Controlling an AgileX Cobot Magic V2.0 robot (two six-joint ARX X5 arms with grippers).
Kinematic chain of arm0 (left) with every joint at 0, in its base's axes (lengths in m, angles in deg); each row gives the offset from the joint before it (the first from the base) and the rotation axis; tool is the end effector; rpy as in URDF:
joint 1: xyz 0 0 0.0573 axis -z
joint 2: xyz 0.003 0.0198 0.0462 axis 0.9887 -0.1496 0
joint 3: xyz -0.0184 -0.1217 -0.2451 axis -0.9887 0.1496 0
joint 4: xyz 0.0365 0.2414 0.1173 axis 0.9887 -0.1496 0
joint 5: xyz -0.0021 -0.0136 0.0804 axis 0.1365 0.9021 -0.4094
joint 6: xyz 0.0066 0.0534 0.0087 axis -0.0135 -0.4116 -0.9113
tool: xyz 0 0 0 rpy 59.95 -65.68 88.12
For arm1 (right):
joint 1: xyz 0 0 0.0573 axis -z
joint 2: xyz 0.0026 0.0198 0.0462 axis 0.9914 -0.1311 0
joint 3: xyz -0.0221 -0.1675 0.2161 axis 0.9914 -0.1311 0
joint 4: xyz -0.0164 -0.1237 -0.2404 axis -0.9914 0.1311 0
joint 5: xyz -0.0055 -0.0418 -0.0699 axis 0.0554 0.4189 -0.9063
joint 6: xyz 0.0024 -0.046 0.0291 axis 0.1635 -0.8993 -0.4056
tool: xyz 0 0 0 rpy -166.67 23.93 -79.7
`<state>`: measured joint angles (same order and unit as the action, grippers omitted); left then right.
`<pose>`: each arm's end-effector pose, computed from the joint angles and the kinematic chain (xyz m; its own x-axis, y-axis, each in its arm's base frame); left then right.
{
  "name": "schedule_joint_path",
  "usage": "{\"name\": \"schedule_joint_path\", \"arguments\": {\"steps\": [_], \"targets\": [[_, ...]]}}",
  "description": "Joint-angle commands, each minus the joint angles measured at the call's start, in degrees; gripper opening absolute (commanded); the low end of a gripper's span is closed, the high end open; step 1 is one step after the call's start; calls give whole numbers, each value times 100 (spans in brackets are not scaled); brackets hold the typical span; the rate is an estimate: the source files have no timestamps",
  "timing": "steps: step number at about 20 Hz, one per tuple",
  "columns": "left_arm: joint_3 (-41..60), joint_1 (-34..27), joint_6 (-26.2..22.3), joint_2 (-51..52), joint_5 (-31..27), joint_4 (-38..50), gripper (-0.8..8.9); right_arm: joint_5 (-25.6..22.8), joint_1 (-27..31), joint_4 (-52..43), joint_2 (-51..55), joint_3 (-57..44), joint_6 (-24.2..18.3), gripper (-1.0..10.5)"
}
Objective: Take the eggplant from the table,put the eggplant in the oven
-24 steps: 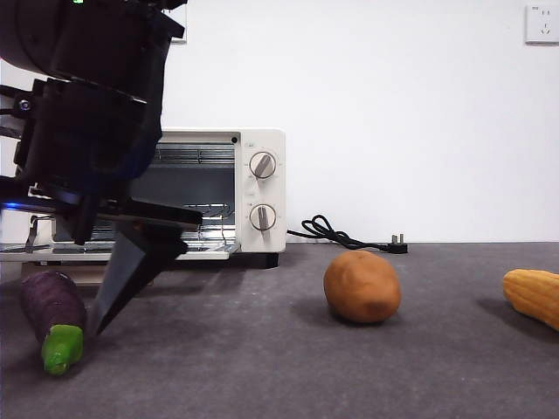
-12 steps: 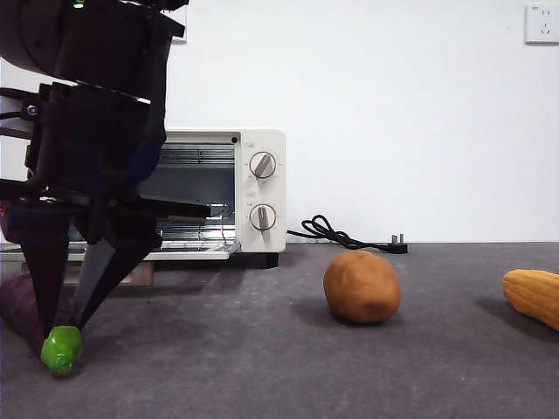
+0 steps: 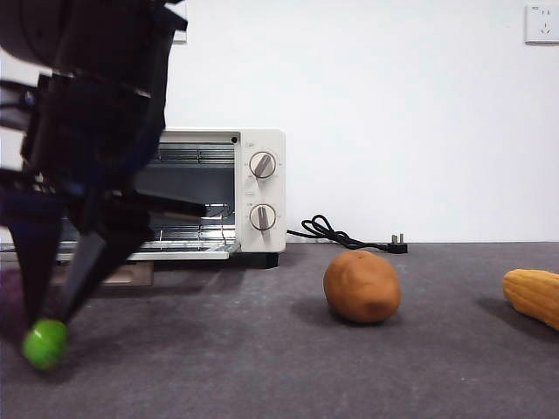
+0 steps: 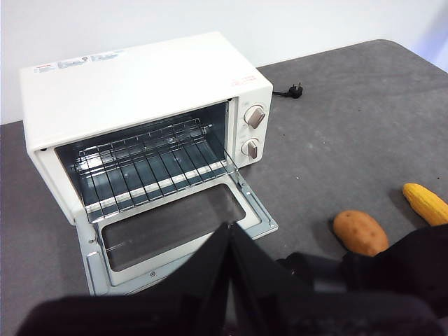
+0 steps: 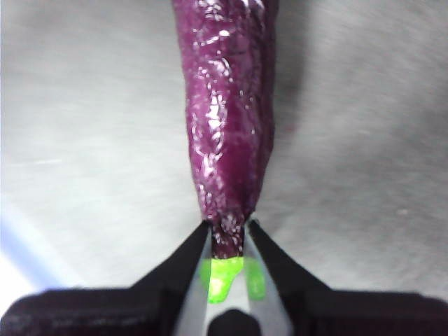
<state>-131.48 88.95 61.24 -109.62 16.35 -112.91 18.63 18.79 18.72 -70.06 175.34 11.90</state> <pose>0.0992 -0.0202 0.4602 0.8408 -0.3485 -0.4142 0.3729 0.9276 -0.0234 0.2057 0.4184 0.1882 0.1256 0.3474 -0.9293 -0.7331 0.6636 0.1490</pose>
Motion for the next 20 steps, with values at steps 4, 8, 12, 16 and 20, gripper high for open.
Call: {"name": "schedule_joint_path", "arguments": {"steps": [4,8,12,16,20], "targets": [[22,4,-77,15,-9,-9,-6,109,50,-238,389,15,20,-12],[22,4,-77,15,-9,-22,-6,533,173,-415,459,22,31,-12],[22,4,-77,15,-9,-68,-6,973,452,-647,459,26,170,-12],[22,4,-77,22,-9,-85,-6,1213,699,-975,459,28,254,-12],[22,4,-77,22,-9,-87,-6,1679,1156,-1298,455,46,680,-12]]}}
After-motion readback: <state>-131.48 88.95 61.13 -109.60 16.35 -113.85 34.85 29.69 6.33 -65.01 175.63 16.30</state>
